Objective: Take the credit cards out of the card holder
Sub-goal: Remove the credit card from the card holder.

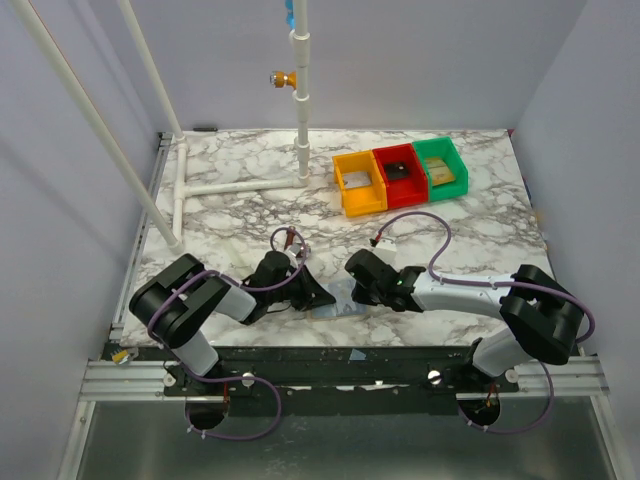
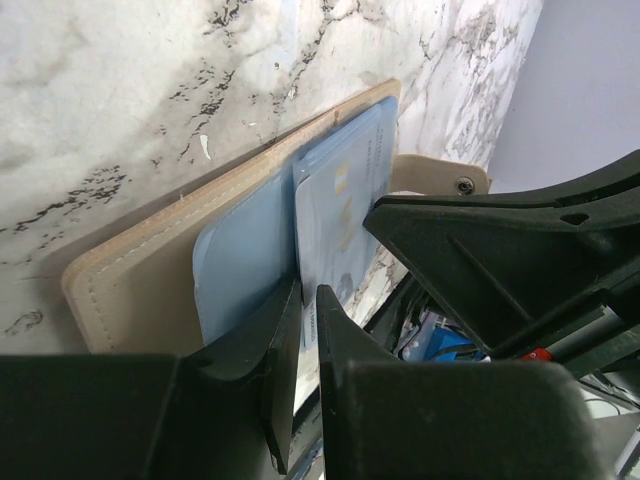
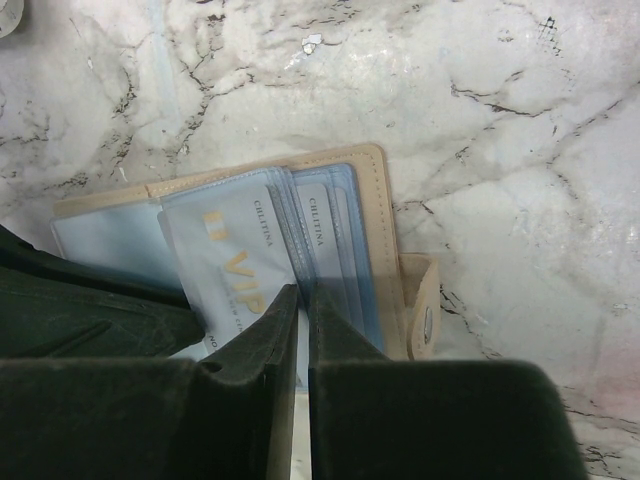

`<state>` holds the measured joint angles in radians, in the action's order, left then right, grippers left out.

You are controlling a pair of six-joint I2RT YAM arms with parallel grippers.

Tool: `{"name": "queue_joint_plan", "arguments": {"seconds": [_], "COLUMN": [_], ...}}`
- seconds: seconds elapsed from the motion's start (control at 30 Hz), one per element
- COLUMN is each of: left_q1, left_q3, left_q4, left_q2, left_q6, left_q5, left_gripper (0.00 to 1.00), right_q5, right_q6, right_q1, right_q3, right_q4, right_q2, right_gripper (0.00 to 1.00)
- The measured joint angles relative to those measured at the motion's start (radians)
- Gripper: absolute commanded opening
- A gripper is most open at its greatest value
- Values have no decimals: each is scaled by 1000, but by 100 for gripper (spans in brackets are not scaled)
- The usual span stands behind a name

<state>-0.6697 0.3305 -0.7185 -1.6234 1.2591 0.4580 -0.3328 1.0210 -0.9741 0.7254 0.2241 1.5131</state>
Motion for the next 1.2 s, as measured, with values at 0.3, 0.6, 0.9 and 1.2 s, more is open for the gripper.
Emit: {"name": "queue_joint_plan", "arguments": {"seconds": [0.3,0.6,0.9,1.2], "left_q1": [1,3,3,15], "left_q3": [-13,-18,-42,-68], "left_q4": [-61,-66,-122,-186], "left_q2": [-27,-31,-42,-63], "left_q6": [29,41,63,81], "left_q5": [6,7,7,27], "left_gripper": [9,0,0,0], "right_q5": [0,0,0,-4], "right_q6": [0,0,3,11], "right_q1": [0,0,0,0], "right_q3": [0,0,-9,-11], "right_q4": [-1,-2,-16,-23], "right_q2": [1,2,-1,-1], "right_gripper": [8,8,8,8]}}
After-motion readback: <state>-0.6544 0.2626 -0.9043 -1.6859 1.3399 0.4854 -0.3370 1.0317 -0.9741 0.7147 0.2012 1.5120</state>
